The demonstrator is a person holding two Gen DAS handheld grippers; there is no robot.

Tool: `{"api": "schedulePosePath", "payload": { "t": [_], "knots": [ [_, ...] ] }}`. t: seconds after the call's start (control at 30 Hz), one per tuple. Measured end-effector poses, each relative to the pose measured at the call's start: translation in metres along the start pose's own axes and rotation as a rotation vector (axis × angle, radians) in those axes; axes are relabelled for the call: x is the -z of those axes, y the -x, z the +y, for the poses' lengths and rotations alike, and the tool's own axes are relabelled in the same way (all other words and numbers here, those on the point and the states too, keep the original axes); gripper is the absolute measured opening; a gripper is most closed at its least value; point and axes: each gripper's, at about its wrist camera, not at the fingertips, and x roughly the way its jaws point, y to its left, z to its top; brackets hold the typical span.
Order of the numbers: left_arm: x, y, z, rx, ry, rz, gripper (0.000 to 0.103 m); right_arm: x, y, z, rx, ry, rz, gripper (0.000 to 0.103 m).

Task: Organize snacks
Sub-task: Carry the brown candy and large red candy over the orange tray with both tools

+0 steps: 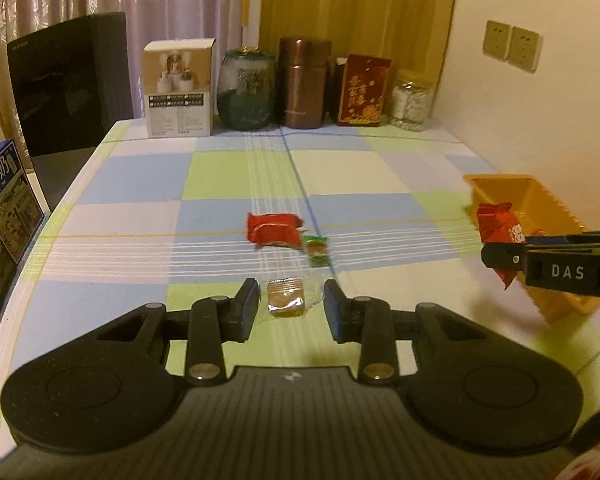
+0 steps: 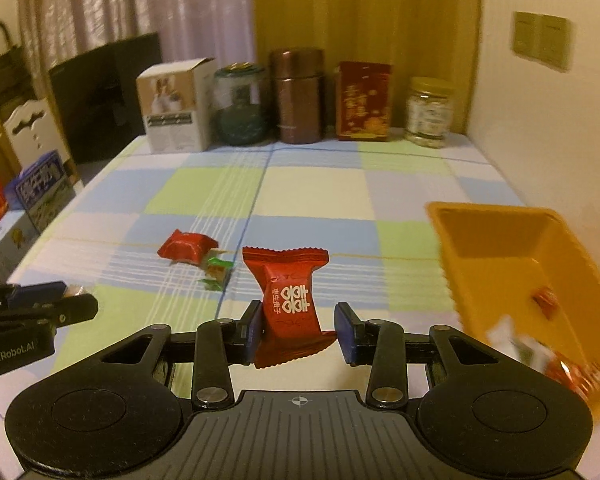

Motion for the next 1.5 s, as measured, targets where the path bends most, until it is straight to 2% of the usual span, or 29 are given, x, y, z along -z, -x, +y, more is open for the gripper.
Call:
{"api": "schedulePosePath", "payload": {
  "t": [0.4,0.73,1.07,1.5],
  "knots": [
    [0.002,0.054,-0.06,0.069,-0.035,-0.005,0.032,0.016,0.081,-0.035,0.037,-0.056,-0.036,0.039],
    [-0.008,0.063,-0.117,0.165,-0.079,-0.011,0.032,0.034,0.116,-0.08,0.114,-0.109,-0.044,0.039],
    [-0.024,0.046,-0.192,0.299,-0.13,-0.004,0.032,0.042,0.143,-0.149,0.225,-0.221,-0.063,0.039],
    [-0.05,-0.004,-0.247,0.375,-0.158,0.031,0.032,0.027,0.13,-0.202,0.24,-0.259,-0.063,0.039]
  ]
}}
